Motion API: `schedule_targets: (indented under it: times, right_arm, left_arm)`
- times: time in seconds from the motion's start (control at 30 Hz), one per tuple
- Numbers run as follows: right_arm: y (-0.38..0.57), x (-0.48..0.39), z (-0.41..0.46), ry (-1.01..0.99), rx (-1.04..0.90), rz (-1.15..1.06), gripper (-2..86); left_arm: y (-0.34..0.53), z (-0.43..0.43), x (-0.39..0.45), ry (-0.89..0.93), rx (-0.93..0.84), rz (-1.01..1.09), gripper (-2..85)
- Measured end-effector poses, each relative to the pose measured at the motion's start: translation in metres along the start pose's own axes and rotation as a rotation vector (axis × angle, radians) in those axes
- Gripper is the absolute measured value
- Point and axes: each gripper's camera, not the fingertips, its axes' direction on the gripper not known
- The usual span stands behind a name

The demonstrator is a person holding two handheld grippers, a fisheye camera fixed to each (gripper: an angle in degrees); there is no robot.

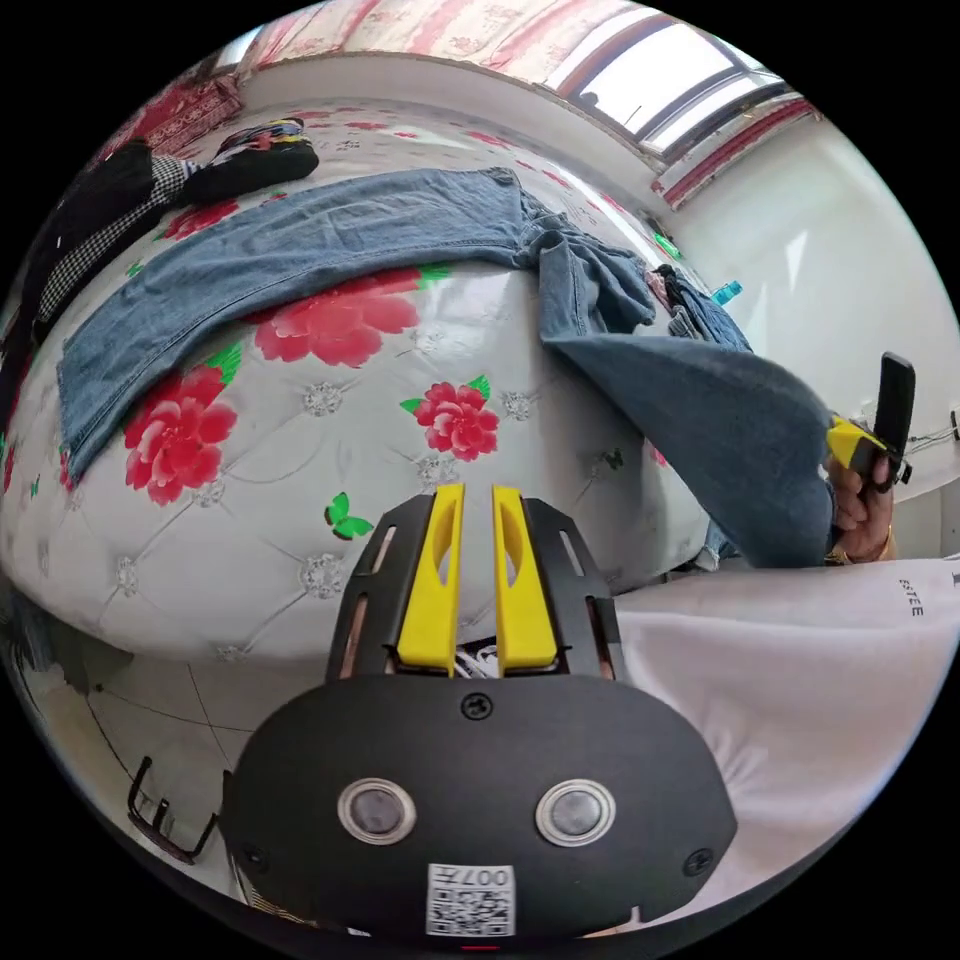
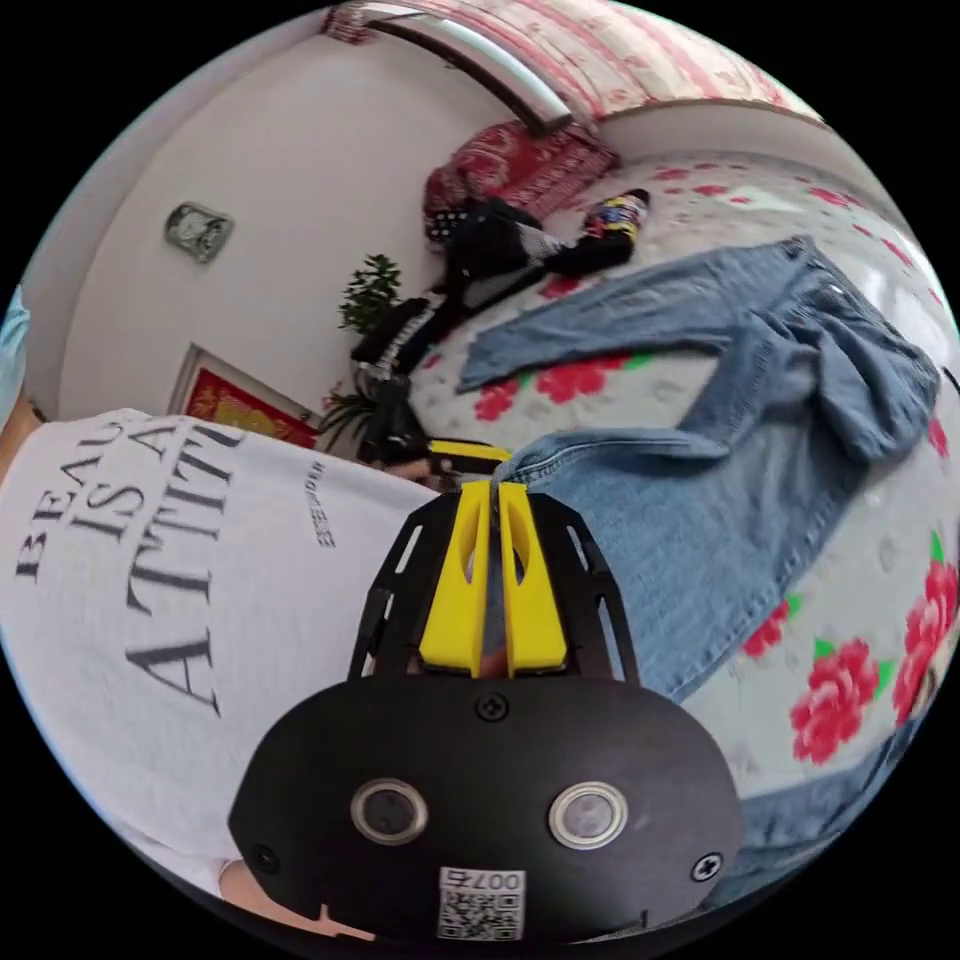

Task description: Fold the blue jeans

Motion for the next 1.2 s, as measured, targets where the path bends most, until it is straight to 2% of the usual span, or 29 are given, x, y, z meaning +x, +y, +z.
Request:
schedule_targets:
  times: [0.1,0.27,0.33,0.4,0.53,0.63,0.83,1.0,1.13,1.2]
  right_arm:
    - [-0.059,-0.010,0.067,-0.097,-0.102,-0.093,2.7]
    - [-0.088,-0.008,0.116,-0.100,-0.238,-0.136,7.2]
    - [-0.074,0.009,0.104,-0.139,-0.200,-0.114,7.4]
    - [-0.041,0.050,0.072,-0.096,-0.104,0.005,7.6]
    - [0.025,0.135,-0.010,0.093,0.050,0.237,8.1]
    - [0.094,0.219,-0.109,0.220,0.216,0.515,8.7]
    - [0.137,0.317,-0.224,0.340,0.353,0.691,10.5]
    - [0.116,0.383,-0.250,0.335,0.328,0.717,11.2]
    - [0.097,0.413,-0.249,0.346,0.322,0.727,11.1]
    - [0.085,0.426,-0.241,0.327,0.324,0.727,10.7]
  left_arm:
    - [0.017,-0.017,-0.026,-0.053,0.043,-0.115,5.1]
    - [0.068,-0.056,-0.085,-0.128,0.116,-0.393,4.6]
    - [0.088,-0.066,-0.092,-0.170,0.127,-0.454,4.5]
    - [0.107,-0.076,-0.089,-0.198,0.147,-0.508,4.6]
    - [0.147,-0.085,-0.043,-0.214,0.225,-0.614,5.2]
    - [0.162,-0.067,0.007,-0.177,0.246,-0.683,6.0]
    - [0.118,-0.019,0.095,-0.101,0.199,-0.631,10.3]
    - [0.043,0.008,0.169,-0.240,0.141,-0.413,11.3]
    - [-0.009,0.067,0.196,-0.479,-0.089,-0.347,10.2]
    - [-0.021,0.073,0.208,-0.507,-0.098,-0.299,8.9]
